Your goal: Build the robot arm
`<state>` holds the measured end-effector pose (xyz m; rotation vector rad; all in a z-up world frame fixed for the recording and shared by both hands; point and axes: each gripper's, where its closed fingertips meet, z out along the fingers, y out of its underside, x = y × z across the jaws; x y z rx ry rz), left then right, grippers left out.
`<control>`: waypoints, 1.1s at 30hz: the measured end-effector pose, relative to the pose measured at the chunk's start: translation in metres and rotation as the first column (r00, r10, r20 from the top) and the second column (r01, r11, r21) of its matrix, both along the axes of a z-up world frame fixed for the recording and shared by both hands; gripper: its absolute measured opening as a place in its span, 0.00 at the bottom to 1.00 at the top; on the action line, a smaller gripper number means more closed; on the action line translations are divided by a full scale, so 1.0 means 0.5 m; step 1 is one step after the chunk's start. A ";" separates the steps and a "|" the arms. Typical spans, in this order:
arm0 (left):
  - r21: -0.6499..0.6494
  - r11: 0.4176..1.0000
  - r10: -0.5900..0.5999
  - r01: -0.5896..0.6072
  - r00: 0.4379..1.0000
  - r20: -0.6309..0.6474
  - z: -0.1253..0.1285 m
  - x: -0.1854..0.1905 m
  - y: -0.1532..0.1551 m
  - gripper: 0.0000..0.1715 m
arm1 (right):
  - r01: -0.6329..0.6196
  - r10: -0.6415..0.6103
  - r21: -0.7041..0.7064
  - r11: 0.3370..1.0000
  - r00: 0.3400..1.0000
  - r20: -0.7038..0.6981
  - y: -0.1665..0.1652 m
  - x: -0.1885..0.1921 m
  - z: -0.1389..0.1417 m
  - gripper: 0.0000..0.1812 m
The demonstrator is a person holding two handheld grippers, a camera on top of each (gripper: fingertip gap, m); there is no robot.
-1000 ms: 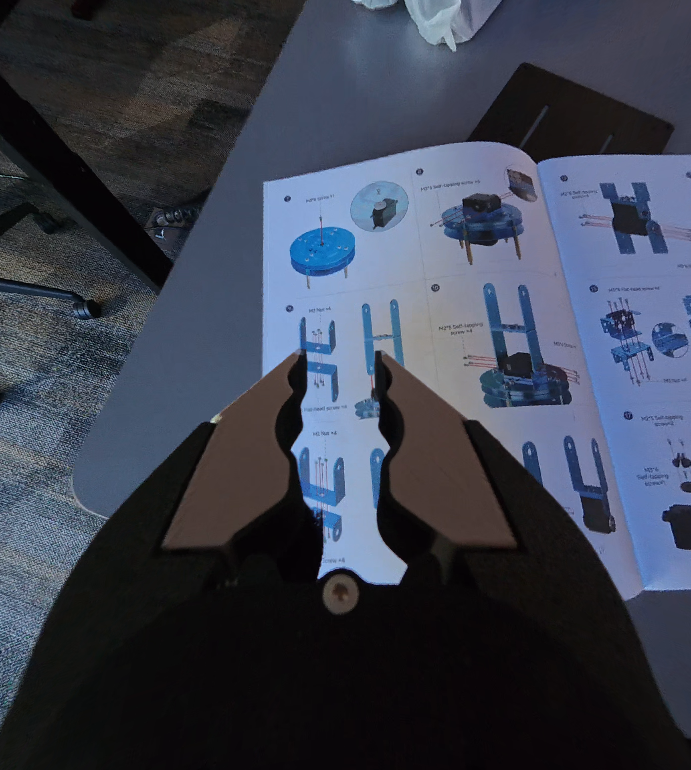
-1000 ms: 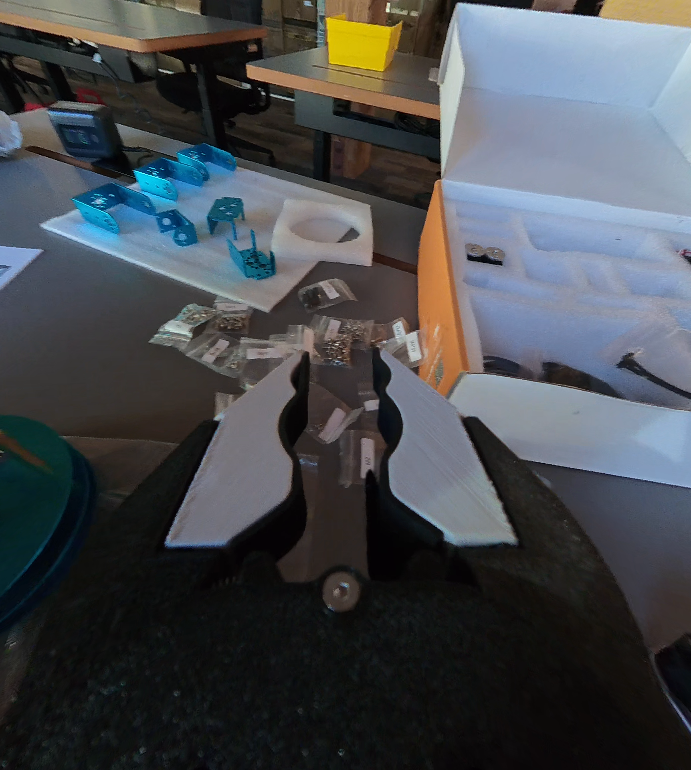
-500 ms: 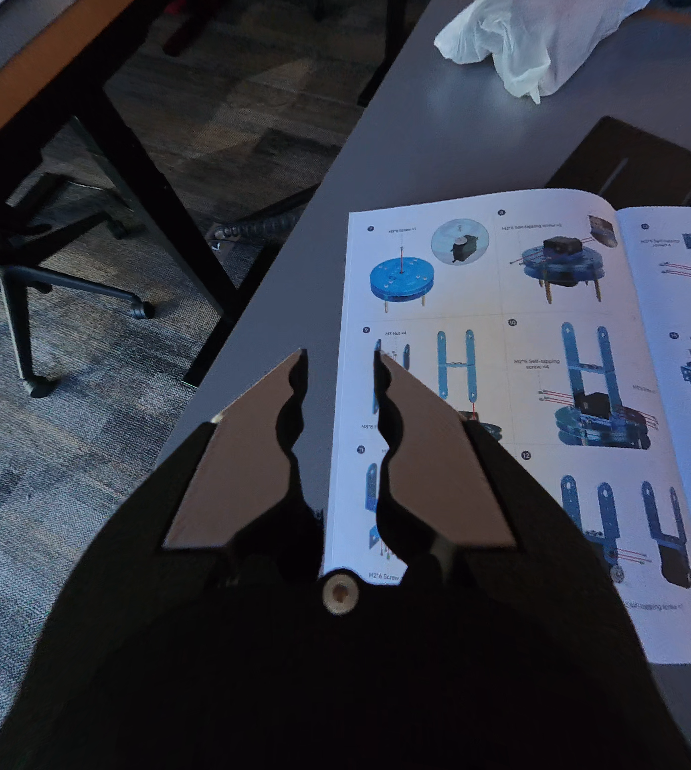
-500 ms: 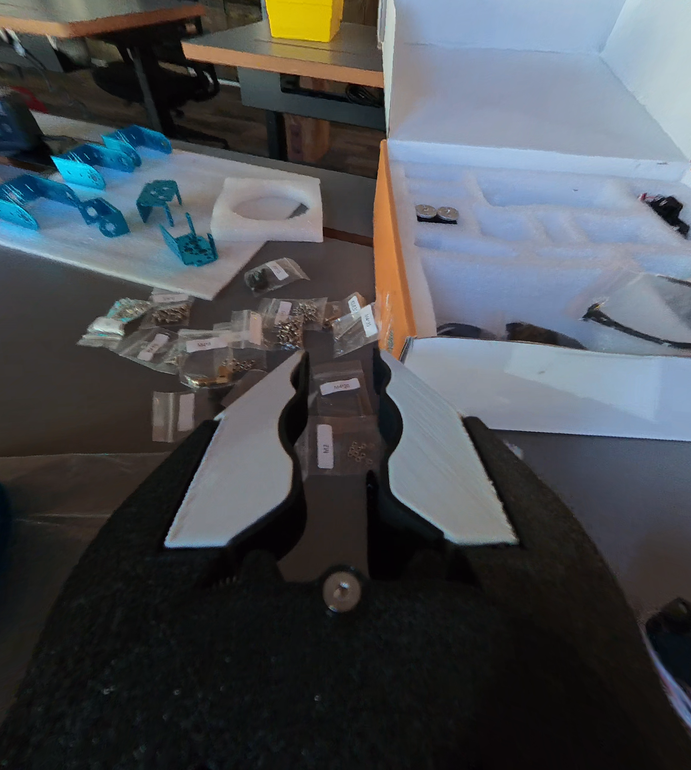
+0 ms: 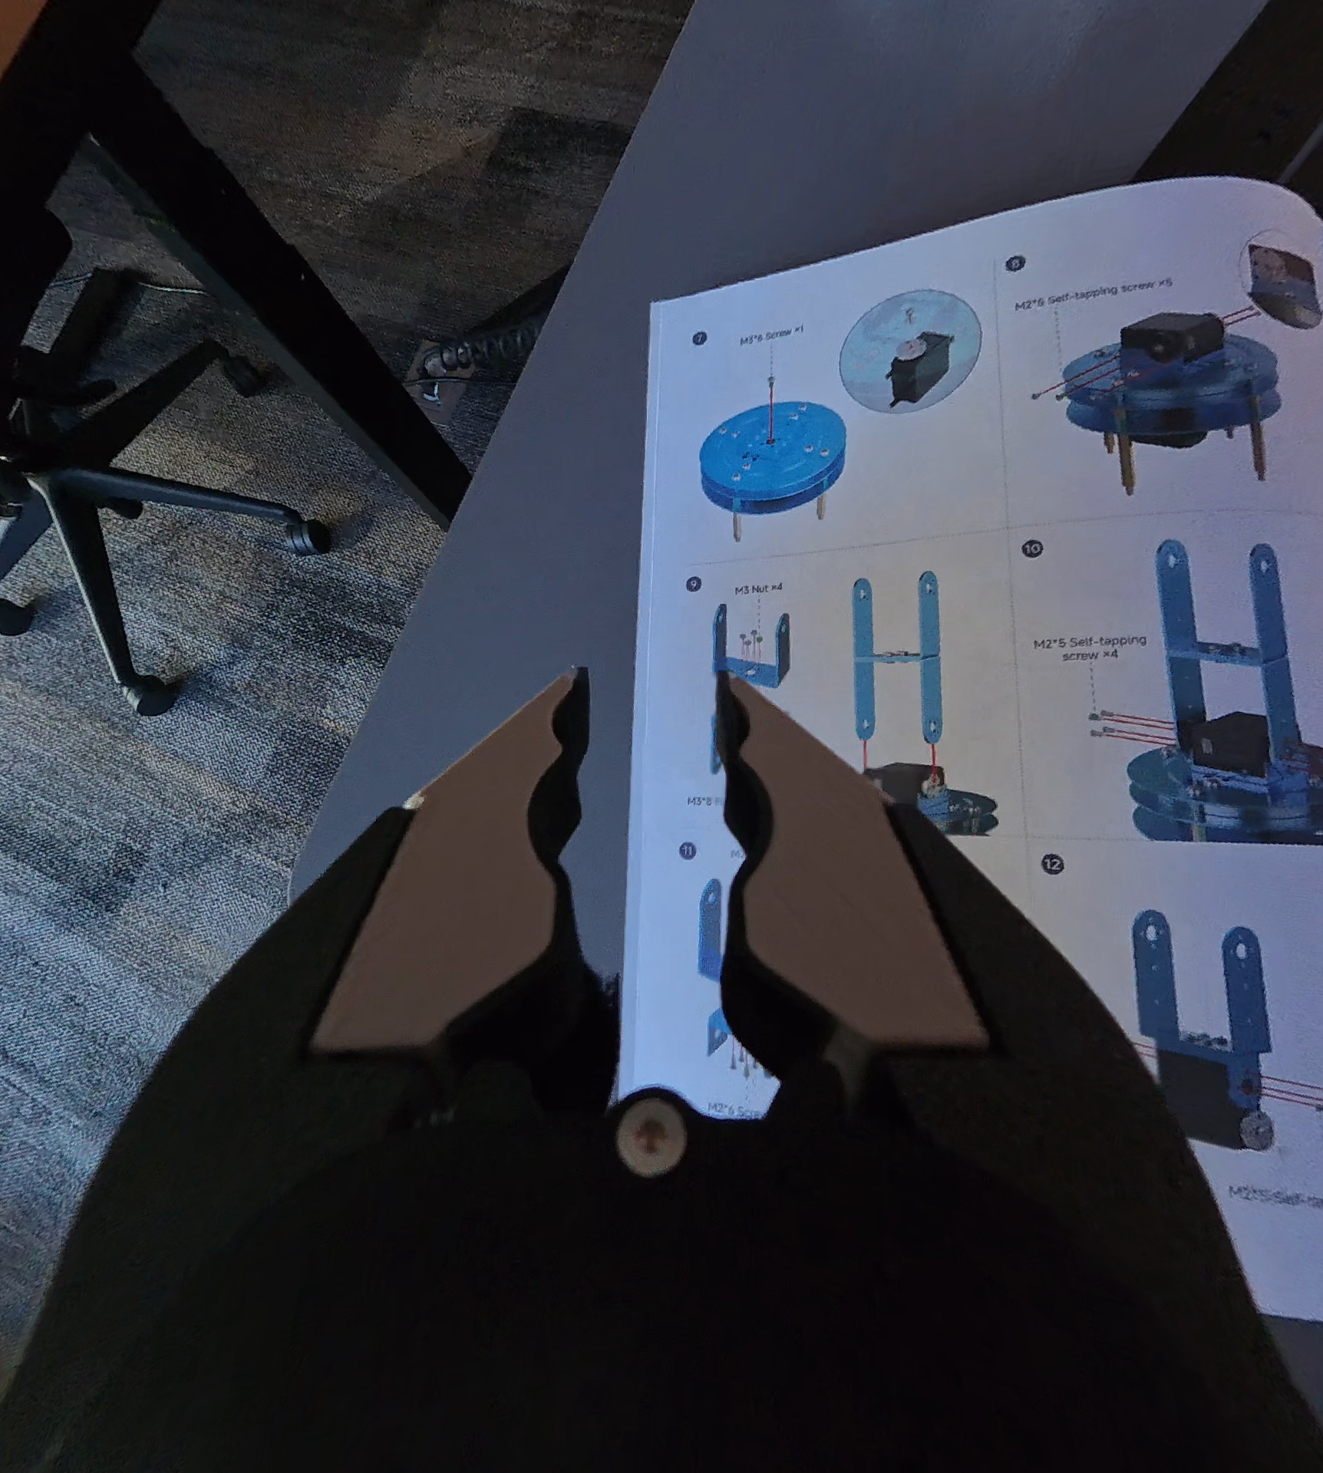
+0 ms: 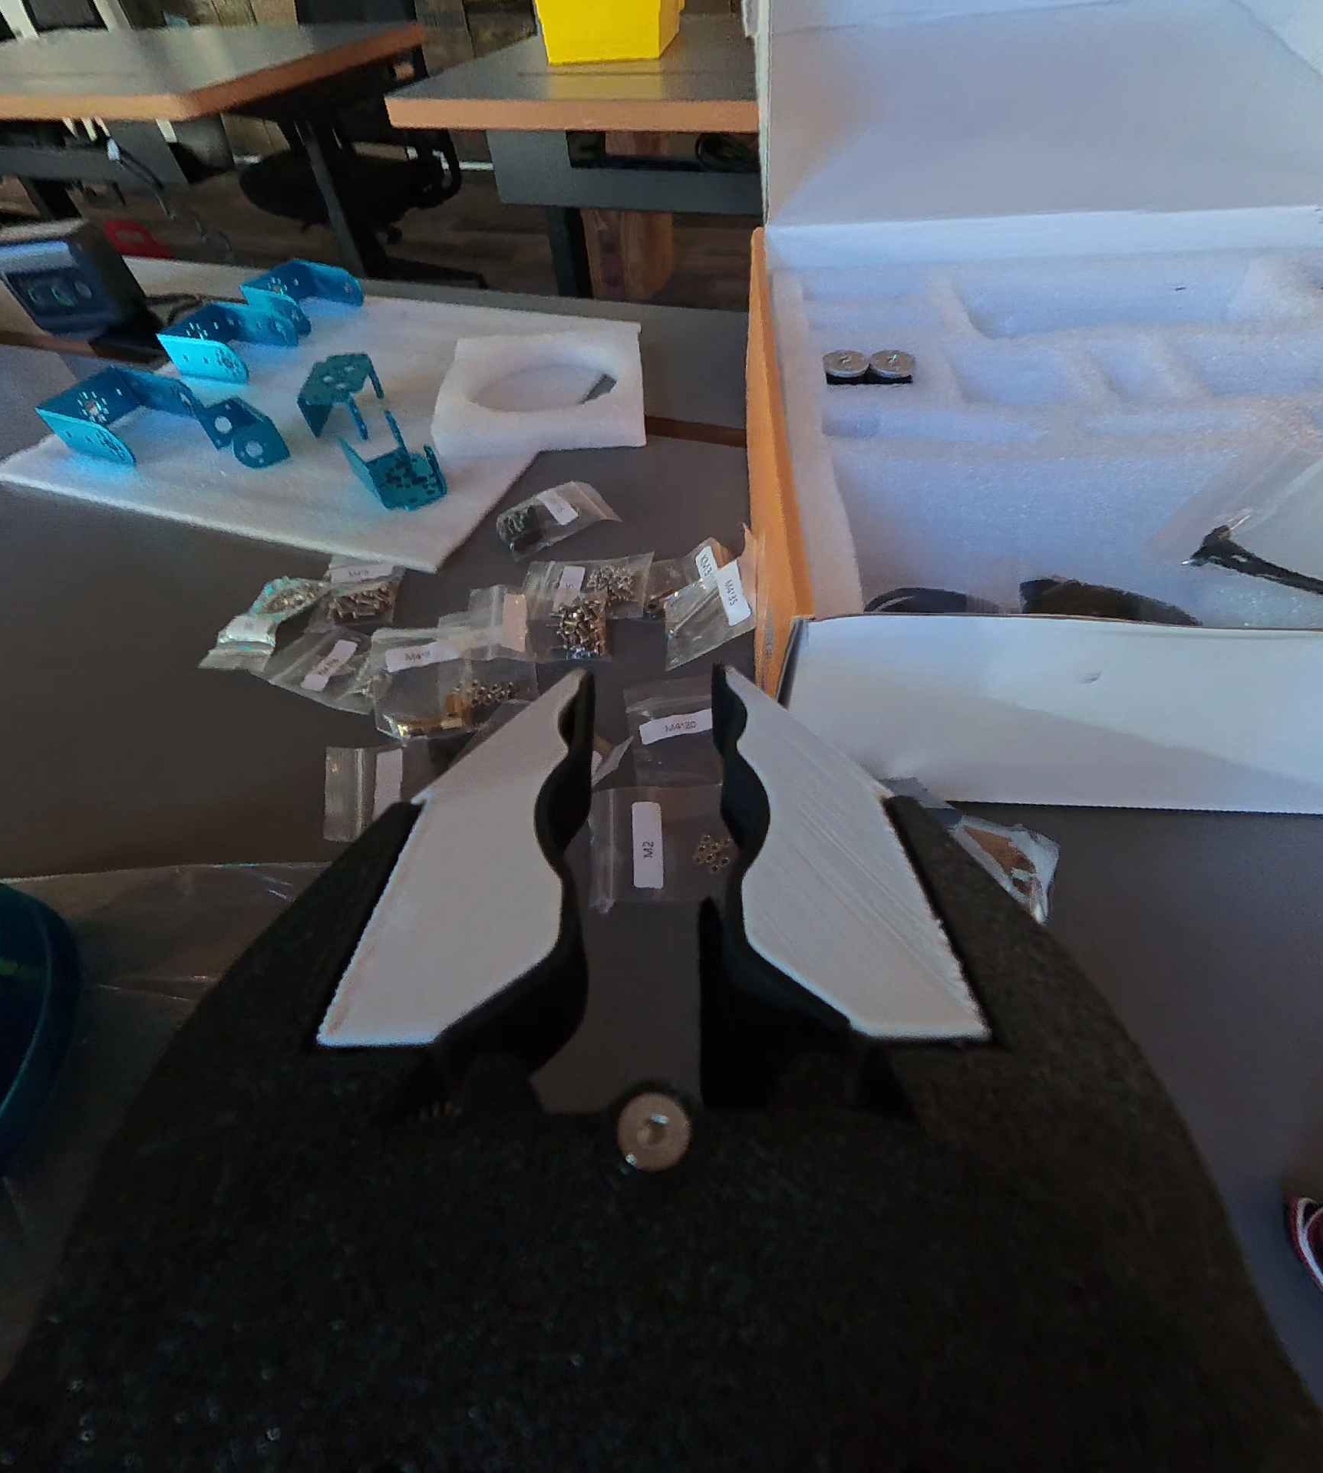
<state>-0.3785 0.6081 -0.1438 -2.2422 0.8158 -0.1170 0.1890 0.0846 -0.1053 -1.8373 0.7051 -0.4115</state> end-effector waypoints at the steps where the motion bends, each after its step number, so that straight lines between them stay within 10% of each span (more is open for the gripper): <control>1: 0.002 1.000 -0.010 0.010 1.000 0.009 0.002 0.007 0.000 0.18 | -0.002 0.002 -0.014 1.000 1.000 0.004 0.002 -0.001 -0.004 0.15; 23: -0.008 1.000 -0.024 0.024 1.000 -0.006 -0.006 0.005 -0.003 0.18 | -0.013 0.014 -0.071 0.997 1.000 0.008 0.010 0.000 -0.022 0.15; 33: 0.021 0.932 -0.361 0.361 0.930 0.065 0.031 0.145 -0.103 0.18 | -0.078 0.079 -0.035 0.996 0.996 0.031 0.027 -0.038 0.015 0.16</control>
